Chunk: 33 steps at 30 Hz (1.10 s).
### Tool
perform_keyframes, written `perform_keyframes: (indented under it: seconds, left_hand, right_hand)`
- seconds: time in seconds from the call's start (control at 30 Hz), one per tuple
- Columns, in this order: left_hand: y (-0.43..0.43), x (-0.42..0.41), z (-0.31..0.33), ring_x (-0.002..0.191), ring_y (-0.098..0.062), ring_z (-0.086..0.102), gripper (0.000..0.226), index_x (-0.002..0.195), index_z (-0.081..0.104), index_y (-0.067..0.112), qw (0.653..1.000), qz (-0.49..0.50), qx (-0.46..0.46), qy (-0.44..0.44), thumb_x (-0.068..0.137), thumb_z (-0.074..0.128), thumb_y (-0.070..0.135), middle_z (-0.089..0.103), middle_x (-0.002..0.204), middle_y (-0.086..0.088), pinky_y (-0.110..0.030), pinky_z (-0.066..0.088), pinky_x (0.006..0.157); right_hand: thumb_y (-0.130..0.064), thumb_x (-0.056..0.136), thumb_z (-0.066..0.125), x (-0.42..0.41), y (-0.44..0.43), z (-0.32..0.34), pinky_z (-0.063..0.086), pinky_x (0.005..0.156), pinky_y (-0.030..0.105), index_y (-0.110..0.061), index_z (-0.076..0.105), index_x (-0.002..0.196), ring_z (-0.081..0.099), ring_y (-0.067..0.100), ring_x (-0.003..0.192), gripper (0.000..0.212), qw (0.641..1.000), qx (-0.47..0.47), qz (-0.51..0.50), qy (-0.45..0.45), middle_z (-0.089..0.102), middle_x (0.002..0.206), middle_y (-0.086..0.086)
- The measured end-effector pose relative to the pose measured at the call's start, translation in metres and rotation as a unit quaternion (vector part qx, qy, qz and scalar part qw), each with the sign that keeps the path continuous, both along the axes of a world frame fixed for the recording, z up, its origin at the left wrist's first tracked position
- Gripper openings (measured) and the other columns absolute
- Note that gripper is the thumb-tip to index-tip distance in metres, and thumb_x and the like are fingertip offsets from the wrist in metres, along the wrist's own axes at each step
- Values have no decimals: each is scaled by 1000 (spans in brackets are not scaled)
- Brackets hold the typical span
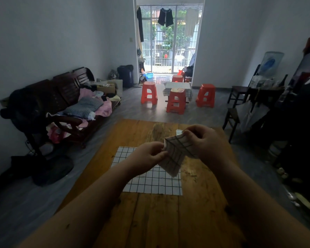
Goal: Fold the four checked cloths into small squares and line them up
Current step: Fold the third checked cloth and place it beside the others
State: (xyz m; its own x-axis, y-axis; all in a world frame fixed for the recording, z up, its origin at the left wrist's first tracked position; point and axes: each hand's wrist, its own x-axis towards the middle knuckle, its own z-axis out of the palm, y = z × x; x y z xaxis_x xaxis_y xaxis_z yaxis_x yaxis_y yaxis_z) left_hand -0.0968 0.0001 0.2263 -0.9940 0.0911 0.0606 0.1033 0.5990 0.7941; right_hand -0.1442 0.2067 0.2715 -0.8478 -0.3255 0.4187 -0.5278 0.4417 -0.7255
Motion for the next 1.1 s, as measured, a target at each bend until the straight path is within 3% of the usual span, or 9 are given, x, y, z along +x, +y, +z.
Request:
perform_keyframes:
  seconds: [0.1, 0.2, 0.37, 0.53, 0.7, 0.83, 1.0, 1.1]
  left_hand:
    - [8, -10, 8, 102, -14, 65, 30, 128, 57, 21, 998, 49, -17, 33, 98, 58, 26, 66, 115, 2, -36, 59, 89]
    - [11, -18, 14, 100, -13, 62, 32, 128, 56, 23, 997, 68, -4, 27, 96, 61, 22, 62, 108, 9, -39, 59, 87]
    - [16, -23, 24, 98, -12, 63, 17, 113, 66, 22, 998, 49, -9, 41, 98, 57, 18, 65, 104, 8, -26, 55, 79]
    - [15, -24, 25, 93, -7, 65, 18, 106, 68, 23, 999, 47, 7, 19, 98, 56, 12, 66, 97, 11, -26, 57, 77]
    - [10, -25, 20, 101, -21, 66, 19, 103, 72, 19, 994, 75, 85, -2, 98, 54, 13, 70, 105, -3, -41, 58, 86]
    - [10, -23, 18, 104, -28, 67, 17, 110, 65, 18, 964, 110, 243, -10, 98, 56, 11, 67, 115, -9, -41, 60, 83]
    - [10, -18, 13, 98, -32, 66, 13, 108, 60, 10, 956, 91, 278, -29, 97, 60, 16, 67, 111, -15, -41, 58, 79]
    - [12, -14, 14, 90, -28, 67, 11, 101, 63, 11, 958, 57, 279, -40, 95, 63, 20, 68, 104, -13, -37, 55, 71]
  right_hand:
    - [-17, 100, 59, 0, 0, 5, 44, 63, 2, -11, 71, 101, 57, -17, 77, 13, 1000, -14, 7, 18, 63, 84, -11]
    - [-19, 100, 58, -3, 2, 8, 42, 65, 0, -15, 70, 102, 55, -17, 80, 12, 1000, -12, 8, 18, 61, 87, -14]
    - [-22, 100, 58, -10, 4, 9, 40, 67, -1, -17, 69, 104, 54, -13, 83, 13, 1000, -5, 3, 10, 61, 91, -15]
    - [-21, 99, 60, -7, 8, 7, 42, 66, 1, -17, 70, 101, 55, -16, 83, 11, 999, -20, 9, 23, 62, 87, -15]
    - [-25, 98, 60, -1, 11, 2, 51, 64, 12, -20, 70, 99, 62, 0, 85, 11, 999, -1, 48, -17, 65, 91, -13]
    - [-28, 100, 54, -2, 10, -9, 50, 62, 12, -18, 71, 95, 65, 0, 87, 20, 988, 10, 115, -103, 69, 94, -9]
    - [-26, 98, 58, -7, 3, -21, 44, 72, 15, -21, 67, 104, 59, 3, 96, 12, 999, 29, 23, -18, 64, 103, -12]
    - [-27, 96, 63, -7, -6, -24, 44, 76, 16, -28, 63, 108, 57, 1, 99, 12, 997, 60, 47, -20, 61, 106, -16]
